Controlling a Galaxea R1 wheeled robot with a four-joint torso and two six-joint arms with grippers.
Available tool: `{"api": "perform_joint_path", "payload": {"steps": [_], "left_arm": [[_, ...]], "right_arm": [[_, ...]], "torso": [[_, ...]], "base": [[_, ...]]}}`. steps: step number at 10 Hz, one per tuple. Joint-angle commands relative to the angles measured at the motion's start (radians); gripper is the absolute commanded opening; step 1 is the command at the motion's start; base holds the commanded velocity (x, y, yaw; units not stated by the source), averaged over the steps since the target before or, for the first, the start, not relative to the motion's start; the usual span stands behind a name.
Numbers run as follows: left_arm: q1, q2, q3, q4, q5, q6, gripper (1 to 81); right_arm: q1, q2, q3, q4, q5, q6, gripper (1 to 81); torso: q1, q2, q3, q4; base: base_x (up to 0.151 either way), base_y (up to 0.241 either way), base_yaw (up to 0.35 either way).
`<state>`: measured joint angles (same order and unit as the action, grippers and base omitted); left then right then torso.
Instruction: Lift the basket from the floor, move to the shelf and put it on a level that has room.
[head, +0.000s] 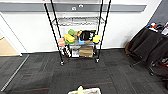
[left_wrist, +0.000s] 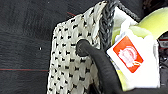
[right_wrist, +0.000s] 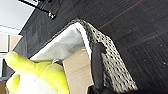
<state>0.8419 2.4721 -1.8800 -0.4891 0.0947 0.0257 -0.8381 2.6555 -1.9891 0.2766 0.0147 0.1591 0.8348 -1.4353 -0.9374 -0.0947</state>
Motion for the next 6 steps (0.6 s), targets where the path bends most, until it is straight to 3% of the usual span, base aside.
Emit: {"api": "perform_joint_path", "payload": {"steps": [1, 3, 6], "left_arm": [[-0.099, -0.01, 0.051, -0.016, 0.071, -0.009, 1.0], [-0.094, -0.01, 0.05, -0.013, 0.073, -0.009, 1.0], [-0.086, -0.005, 0.05, -0.008, 0.073, -0.009, 1.0]], "right_arm": [[0.105, -0.015, 0.047, 0.029, -0.036, 0.017, 1.0], [0.099, -0.018, 0.049, 0.03, -0.036, 0.017, 1.0], [0.089, -0.027, 0.05, 0.03, -0.035, 0.019, 1.0]], "torso": [[-0.062, 0.097, 0.0, 0.0], [-0.104, 0.163, 0.079, 0.0], [-0.16, 0.25, 0.15, 0.0]], "base": [[0.0, 0.0, 0.0], [0.0, 0.0, 0.0], [0.0, 0.0, 0.0]]}}
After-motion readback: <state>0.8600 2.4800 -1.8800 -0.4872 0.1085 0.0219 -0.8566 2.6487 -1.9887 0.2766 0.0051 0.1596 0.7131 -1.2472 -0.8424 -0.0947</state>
